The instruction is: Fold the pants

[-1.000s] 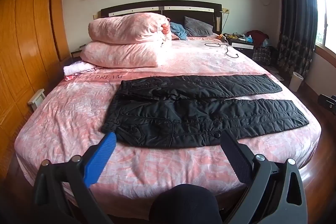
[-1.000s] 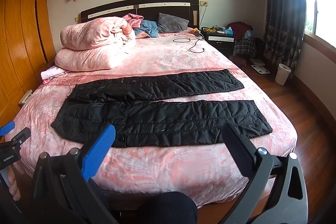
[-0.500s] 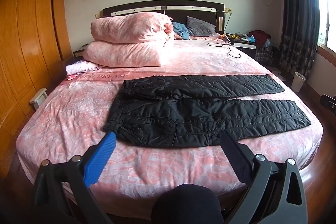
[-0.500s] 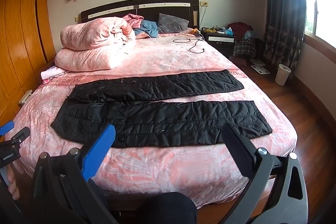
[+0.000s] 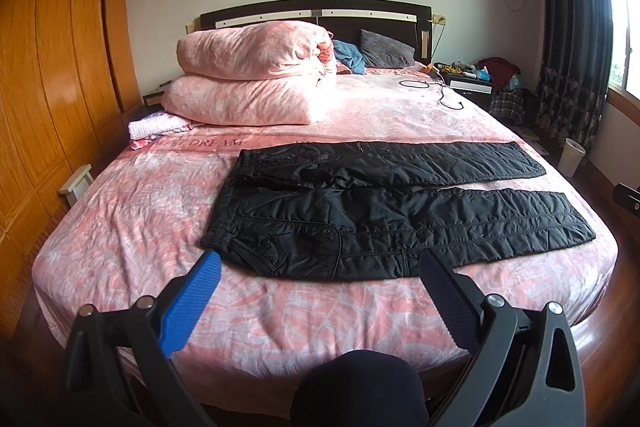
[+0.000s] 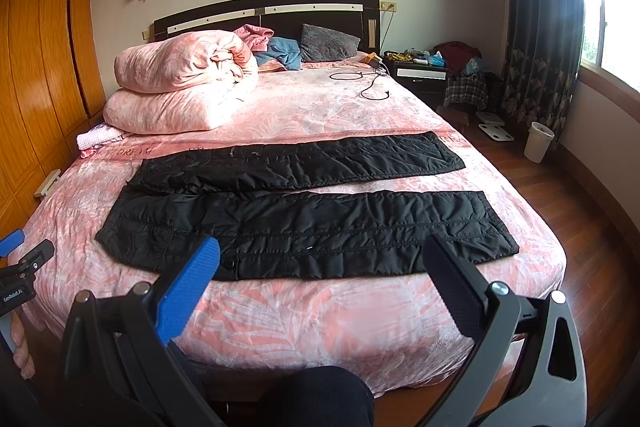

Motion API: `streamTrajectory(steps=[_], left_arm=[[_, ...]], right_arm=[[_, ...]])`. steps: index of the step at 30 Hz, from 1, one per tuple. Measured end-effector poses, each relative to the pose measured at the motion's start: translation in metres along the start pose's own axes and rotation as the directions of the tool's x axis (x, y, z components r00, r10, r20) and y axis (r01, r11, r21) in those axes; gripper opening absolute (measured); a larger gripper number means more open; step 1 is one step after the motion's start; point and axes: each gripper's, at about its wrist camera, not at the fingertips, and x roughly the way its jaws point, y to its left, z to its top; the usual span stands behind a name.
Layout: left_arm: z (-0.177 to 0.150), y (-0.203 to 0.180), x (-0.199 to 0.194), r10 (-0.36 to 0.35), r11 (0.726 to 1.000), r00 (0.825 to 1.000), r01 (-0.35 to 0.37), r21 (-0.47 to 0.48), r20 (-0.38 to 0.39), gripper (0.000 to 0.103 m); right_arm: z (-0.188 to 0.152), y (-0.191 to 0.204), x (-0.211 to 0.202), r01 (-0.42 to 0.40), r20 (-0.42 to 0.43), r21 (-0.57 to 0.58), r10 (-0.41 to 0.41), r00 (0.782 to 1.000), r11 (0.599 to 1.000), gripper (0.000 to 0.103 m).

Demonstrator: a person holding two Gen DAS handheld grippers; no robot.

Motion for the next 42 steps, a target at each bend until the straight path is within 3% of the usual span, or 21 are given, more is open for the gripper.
streamTrajectory(steps=[42], left_arm=[[0.0011,0.0025,0.0001,0.0,1.0,1.0,0.0,0.003,0.001,0.1]], right_arm=[[-0.0009,-0.0009,0.0033,0.003,0.001,-0.004,-0.003,1.0,1.0,0.101]])
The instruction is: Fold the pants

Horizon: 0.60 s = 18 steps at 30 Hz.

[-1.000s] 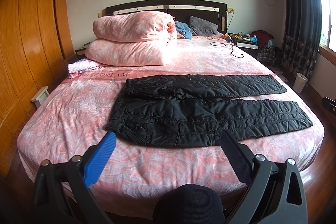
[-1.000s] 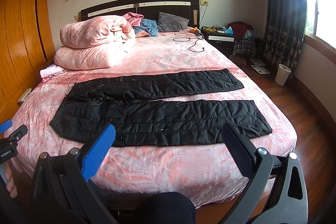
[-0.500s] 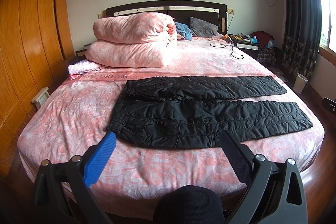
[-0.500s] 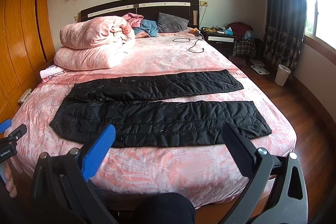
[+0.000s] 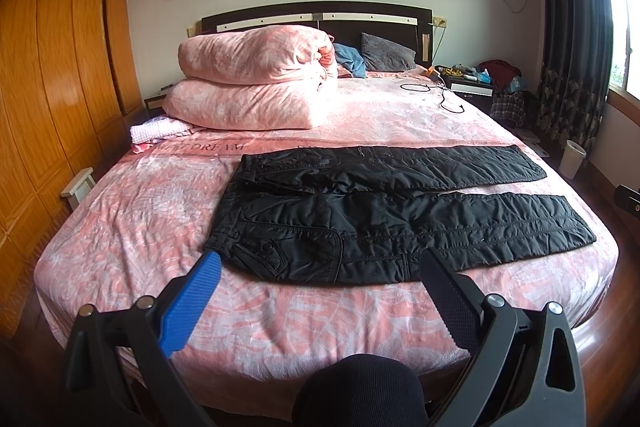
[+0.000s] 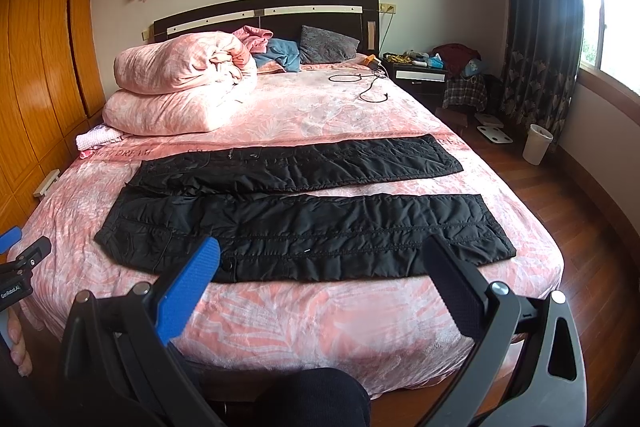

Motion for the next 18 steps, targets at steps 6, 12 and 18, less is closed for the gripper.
streamTrajectory(steps=[6,12,18], left_arm=[[-0.0002,-0.0001,-0.0001,0.0,1.0,1.0,0.0,0.0,0.0,0.1],[-0.0007,0.001,0.0001,0.0,1.0,1.0,0.0,0.002,0.0,0.1],[-0.0009,0.0,-0.0002,0.0,1.0,1.0,0.0,0.001,0.0,0.1]], right_arm=[[-0.0015,-0.0001,0.0011,0.003,0.0,-0.002,-0.003,1.0,1.0,0.101],[0.0068,-0.0024,-0.0039,0.002,-0.002,-0.001,-0.002,1.0,1.0,0.101],[0.0068,-0.0031,-0.0035,0.003,-0.002,-0.002,-0.003,1.0,1.0,0.101]])
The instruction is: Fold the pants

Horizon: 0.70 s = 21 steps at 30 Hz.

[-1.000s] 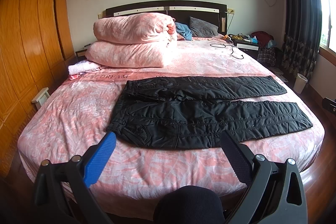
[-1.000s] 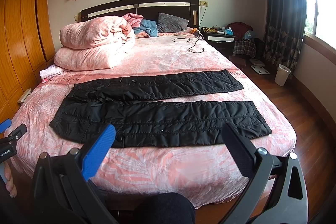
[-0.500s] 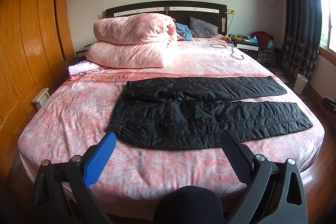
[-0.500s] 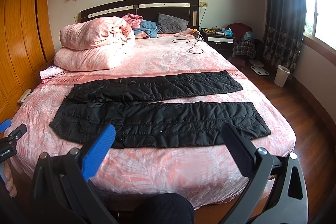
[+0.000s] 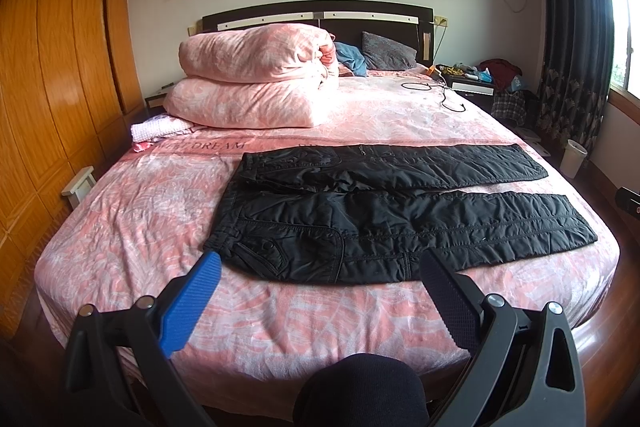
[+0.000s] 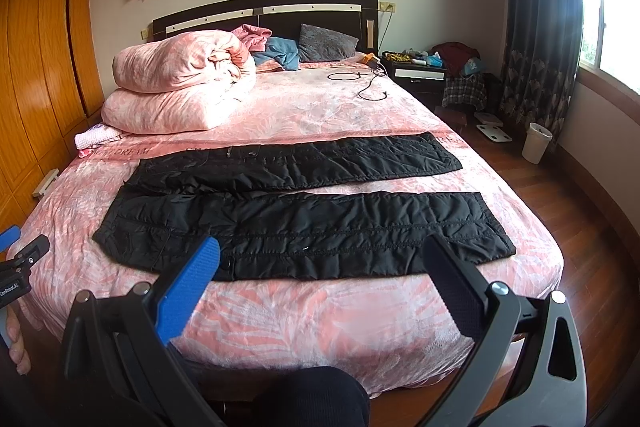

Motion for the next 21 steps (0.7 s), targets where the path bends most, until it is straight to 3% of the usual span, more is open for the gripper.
streamTrajectory(steps=[14,19,21], left_arm=[[0.007,0.007,0.009,0.01,1.0,1.0,-0.01,-0.009,-0.01,0.1],[-0.001,0.024,0.033,-0.021,0.998,0.999,0.019,-0.066,-0.04,0.1],[-0.005,0.041,0.051,-0.025,0.994,0.996,0.015,-0.104,-0.089,0.1]], right_arm=[[-0.002,-0.002,0.003,-0.001,-0.002,-0.001,0.001,1.0,1.0,0.101],[-0.008,-0.01,0.018,-0.018,-0.009,0.007,0.018,1.0,1.0,0.101],[-0.01,-0.018,0.032,-0.03,-0.026,0.019,0.031,0.999,0.999,0.101]])
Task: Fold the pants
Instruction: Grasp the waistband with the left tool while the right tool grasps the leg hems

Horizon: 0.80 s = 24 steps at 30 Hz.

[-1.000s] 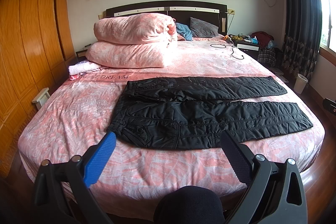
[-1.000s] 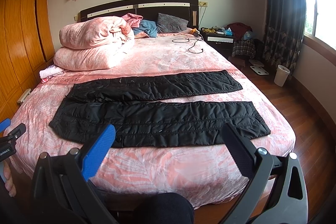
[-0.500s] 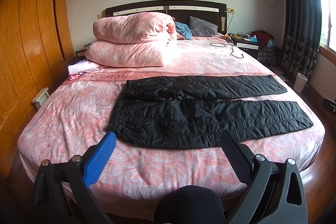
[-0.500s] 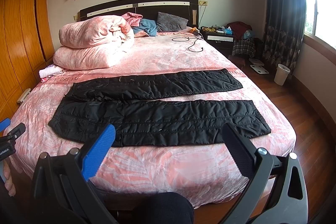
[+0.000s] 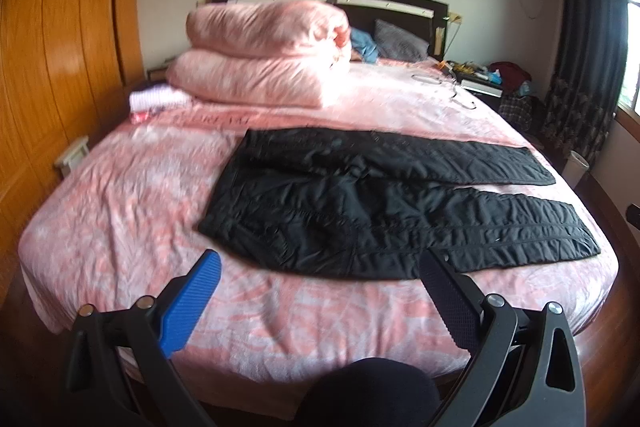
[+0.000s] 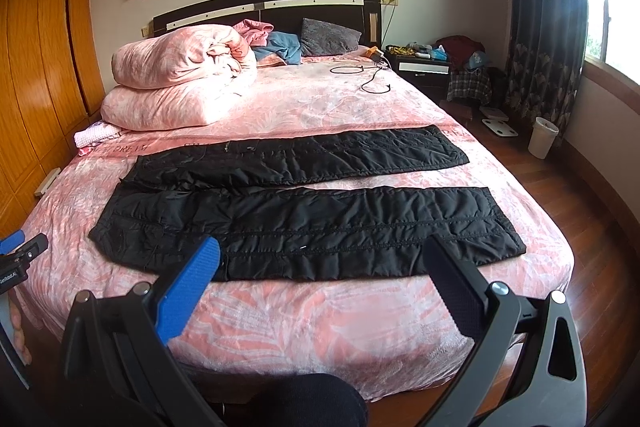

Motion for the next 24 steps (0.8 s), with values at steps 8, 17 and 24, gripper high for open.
streamTrajectory(steps=[8,17,24], left_arm=[[-0.006,0.096,0.109,0.003,0.994,0.971,-0.029,-0.105,-0.24,0.1],[-0.003,0.189,0.234,-0.247,0.849,0.926,0.063,-0.525,-0.287,0.1],[-0.008,0.18,0.272,-0.228,0.833,0.902,-0.014,-0.553,-0.366,0.099]], right_arm=[[-0.011,-0.093,0.098,-0.115,-0.144,0.2,0.145,0.979,0.973,0.101],[-0.058,-0.228,0.206,-0.133,-0.259,0.613,0.357,0.897,0.779,0.101],[-0.087,-0.329,0.223,-0.093,-0.157,0.812,0.368,0.916,0.577,0.101]])
